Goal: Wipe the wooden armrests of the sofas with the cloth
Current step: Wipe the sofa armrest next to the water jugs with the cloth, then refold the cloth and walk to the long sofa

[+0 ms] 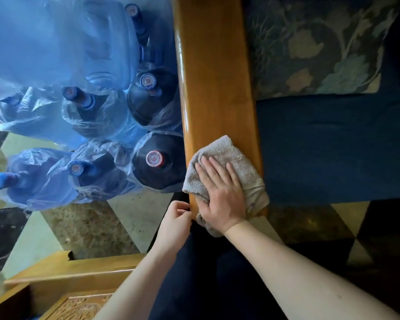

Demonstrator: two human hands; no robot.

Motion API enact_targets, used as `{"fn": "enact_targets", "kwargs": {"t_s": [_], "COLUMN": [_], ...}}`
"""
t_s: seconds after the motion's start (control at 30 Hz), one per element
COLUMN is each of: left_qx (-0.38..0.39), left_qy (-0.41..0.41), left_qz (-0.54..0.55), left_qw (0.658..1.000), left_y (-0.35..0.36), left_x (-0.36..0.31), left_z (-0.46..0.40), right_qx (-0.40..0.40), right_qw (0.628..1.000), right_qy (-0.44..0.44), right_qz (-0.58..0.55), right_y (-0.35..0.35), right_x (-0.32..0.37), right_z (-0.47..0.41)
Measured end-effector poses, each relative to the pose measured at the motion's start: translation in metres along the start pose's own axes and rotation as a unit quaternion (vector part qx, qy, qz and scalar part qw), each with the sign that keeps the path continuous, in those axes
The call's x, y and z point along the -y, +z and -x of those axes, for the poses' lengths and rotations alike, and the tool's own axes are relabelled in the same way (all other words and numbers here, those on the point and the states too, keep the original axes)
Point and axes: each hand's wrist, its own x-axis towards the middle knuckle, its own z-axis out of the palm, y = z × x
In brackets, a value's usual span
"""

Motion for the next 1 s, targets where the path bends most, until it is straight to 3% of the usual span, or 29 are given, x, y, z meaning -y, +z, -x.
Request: {"fn": "enact_targets", "kwargs": {"t_s": [0.1, 0.17, 0.2, 0.23, 0.3, 0.33, 0.37, 0.4, 0.53, 0.63, 0.8, 1.0], "left_qx": [0.054, 0.049, 0.047, 0.057, 0.113, 0.149, 0.180, 0.209, 0.348, 0.399, 0.433, 0.460], "left_qy": [-0.112, -0.146, -0.172, -0.199, -0.251, -0.273, -0.284, -0.283, -0.180, -0.099, -0.013, -0.022], "left_qz": [0.034, 0.059, 0.084, 0.113, 0.182, 0.216, 0.258, 0.302, 0.457, 0.469, 0.357, 0.196], "left_qw": [0.992, 0.986, 0.980, 0.972, 0.944, 0.926, 0.906, 0.886, 0.799, 0.782, 0.828, 0.866], "left_y": [-0.004, -0.013, -0.017, -0.022, -0.030, -0.032, -0.032, -0.032, -0.030, -0.020, 0.042, 0.161], "left_x": [0.009, 0.006, 0.006, -0.001, -0.018, -0.026, -0.036, -0.049, -0.109, -0.166, -0.226, -0.216], "left_z": [0.012, 0.020, 0.023, 0.027, 0.034, 0.038, 0.043, 0.047, 0.084, 0.116, 0.174, 0.245], "right_qx": [-0.011, -0.039, -0.053, -0.078, -0.106, -0.106, -0.120, -0.145, -0.245, -0.282, -0.411, -0.522], "right_qw": [0.991, 0.944, 0.883, 0.794, 0.581, 0.495, 0.440, 0.412, 0.372, 0.337, 0.301, 0.233], "right_qy": [0.096, 0.203, 0.277, 0.360, 0.461, 0.469, 0.454, 0.433, 0.400, 0.368, 0.309, 0.266], "right_qz": [-0.091, -0.257, -0.374, -0.484, -0.662, -0.724, -0.765, -0.788, -0.801, -0.819, -0.803, -0.777], "right_y": [0.000, -0.016, -0.028, -0.047, -0.086, -0.105, -0.123, -0.141, -0.206, -0.262, -0.350, -0.404], "right_x": [0.031, 0.050, 0.057, 0.060, 0.055, 0.053, 0.051, 0.049, 0.055, 0.057, 0.029, -0.038], "right_z": [0.008, -0.005, -0.011, -0.020, -0.033, -0.035, -0.034, -0.035, -0.024, -0.012, 0.051, 0.186]}}
